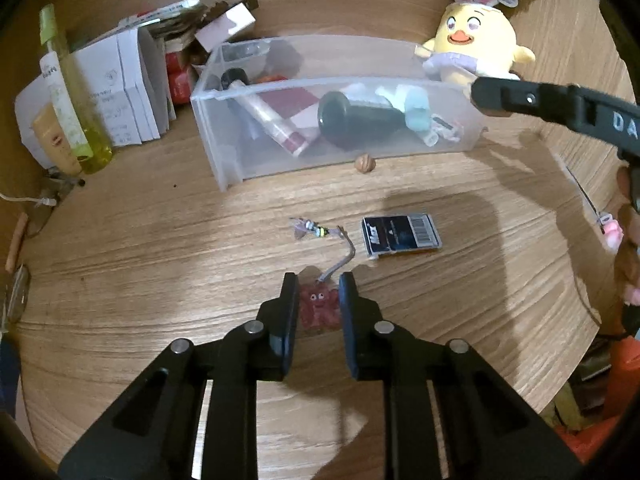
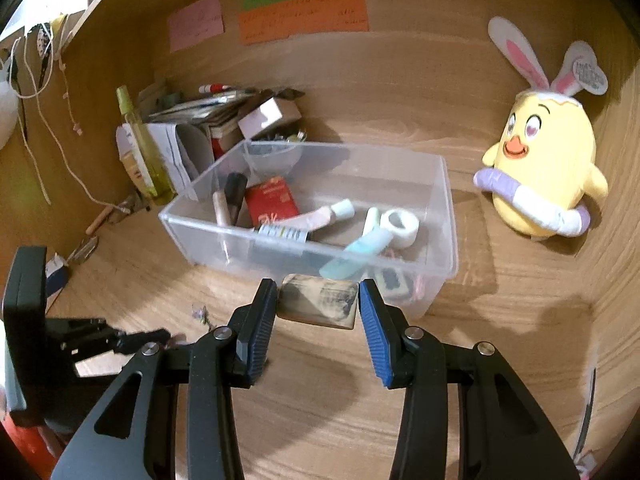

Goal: Organize objects
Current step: 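Lift the pink charm with the left gripper while the right carries the wooden block over the bin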

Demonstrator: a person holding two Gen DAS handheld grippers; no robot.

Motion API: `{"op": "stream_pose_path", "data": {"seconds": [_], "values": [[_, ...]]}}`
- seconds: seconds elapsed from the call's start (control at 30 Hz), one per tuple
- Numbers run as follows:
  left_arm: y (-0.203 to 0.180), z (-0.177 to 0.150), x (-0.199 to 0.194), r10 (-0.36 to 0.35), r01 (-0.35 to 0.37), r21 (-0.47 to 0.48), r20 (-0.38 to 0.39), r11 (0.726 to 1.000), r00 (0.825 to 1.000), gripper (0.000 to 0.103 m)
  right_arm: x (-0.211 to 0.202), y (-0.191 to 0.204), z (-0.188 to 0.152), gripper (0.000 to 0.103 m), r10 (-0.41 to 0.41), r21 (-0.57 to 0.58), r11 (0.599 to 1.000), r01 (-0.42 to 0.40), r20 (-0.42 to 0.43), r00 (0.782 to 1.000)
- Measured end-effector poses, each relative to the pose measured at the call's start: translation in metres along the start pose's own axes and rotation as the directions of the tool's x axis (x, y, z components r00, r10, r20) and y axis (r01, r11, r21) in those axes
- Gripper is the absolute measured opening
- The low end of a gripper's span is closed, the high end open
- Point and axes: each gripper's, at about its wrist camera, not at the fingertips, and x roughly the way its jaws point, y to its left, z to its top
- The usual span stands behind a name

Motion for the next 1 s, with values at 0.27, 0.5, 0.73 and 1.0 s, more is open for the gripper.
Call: {"op": "stream_pose_path", "data": {"seconds": [0.27,0.5,0.73,1.0], "values": [[0.010,0.023,-0.030,0.003,0.001,-0.035,0.113,0.999,0.994,0.020,0.004,-0.006,0.014,0.039,-0.010,0.009,1.000,0.010,0.025,1.000],[0.012,0.050,-0.053,-0.004,0.014,-0.041,0.216,0.999,0.976,0.019,0.004,-0.008,0.023,0.039,-0.017,0.012,1.000,0.016,0.042,0.999],[0.015,0.080,-0.072,-0.004,0.022,-0.057,0.303,0.998,0.953,0.020,0.004,-0.008,0.037,0.039,-0.018,0.006,1.000,0.018,0.067,0.998],[0.020,0.111,-0.081,-0.013,0.040,-0.068,0.350,0.997,0.937,0.019,0.009,-0.004,0.055,0.039,-0.008,0.001,1.000,0.008,0.085,0.996]]}}
